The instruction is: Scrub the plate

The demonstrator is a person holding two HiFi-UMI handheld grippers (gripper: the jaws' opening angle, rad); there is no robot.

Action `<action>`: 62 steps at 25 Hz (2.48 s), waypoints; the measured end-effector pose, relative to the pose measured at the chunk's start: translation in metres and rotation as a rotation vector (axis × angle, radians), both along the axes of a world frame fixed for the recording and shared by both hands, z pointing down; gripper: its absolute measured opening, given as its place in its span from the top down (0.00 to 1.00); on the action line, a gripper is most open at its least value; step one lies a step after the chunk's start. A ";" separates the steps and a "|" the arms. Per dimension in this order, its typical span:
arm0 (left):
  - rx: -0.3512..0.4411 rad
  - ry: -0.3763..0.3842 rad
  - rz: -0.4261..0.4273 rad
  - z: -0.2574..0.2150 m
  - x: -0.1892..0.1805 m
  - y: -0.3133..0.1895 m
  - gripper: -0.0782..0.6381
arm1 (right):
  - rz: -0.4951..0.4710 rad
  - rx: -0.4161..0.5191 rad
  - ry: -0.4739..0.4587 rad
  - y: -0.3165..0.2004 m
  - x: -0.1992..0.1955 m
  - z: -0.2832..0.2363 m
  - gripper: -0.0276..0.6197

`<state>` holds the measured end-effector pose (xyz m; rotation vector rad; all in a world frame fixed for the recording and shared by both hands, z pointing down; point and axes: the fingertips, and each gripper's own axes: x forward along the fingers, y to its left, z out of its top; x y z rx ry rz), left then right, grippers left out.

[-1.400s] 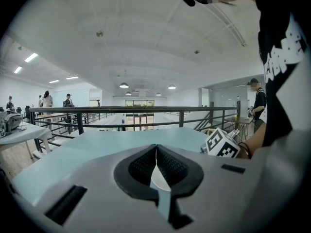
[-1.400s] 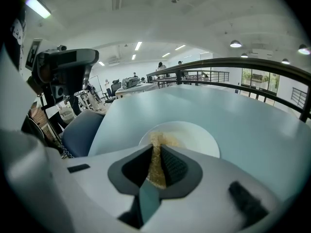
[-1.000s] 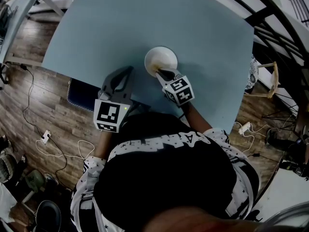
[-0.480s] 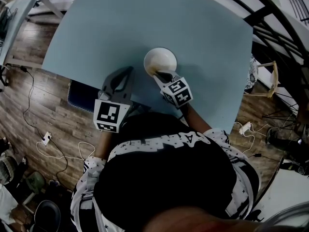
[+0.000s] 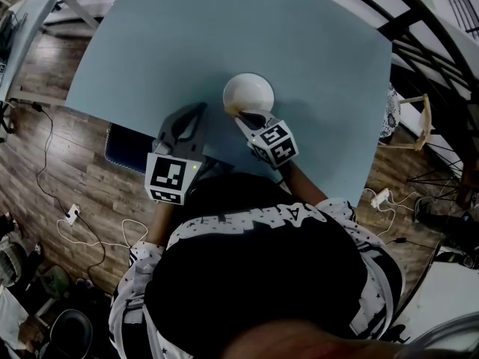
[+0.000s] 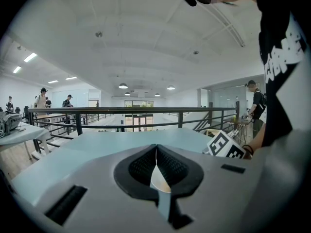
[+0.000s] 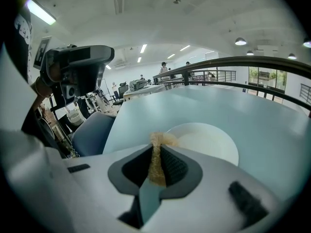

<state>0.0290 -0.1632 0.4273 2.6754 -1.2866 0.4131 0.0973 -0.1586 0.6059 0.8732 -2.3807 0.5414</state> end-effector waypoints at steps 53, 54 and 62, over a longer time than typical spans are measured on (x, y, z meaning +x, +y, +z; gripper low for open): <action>0.000 -0.017 -0.047 0.000 0.001 0.002 0.87 | 0.195 0.036 0.082 -0.038 0.091 0.006 0.88; -0.001 -0.015 -0.045 0.000 0.002 0.003 0.87 | 0.193 0.036 0.082 -0.036 0.091 0.006 0.88; -0.008 -0.012 -0.027 0.002 0.007 0.006 0.87 | 0.171 0.021 0.078 -0.022 0.083 0.008 0.88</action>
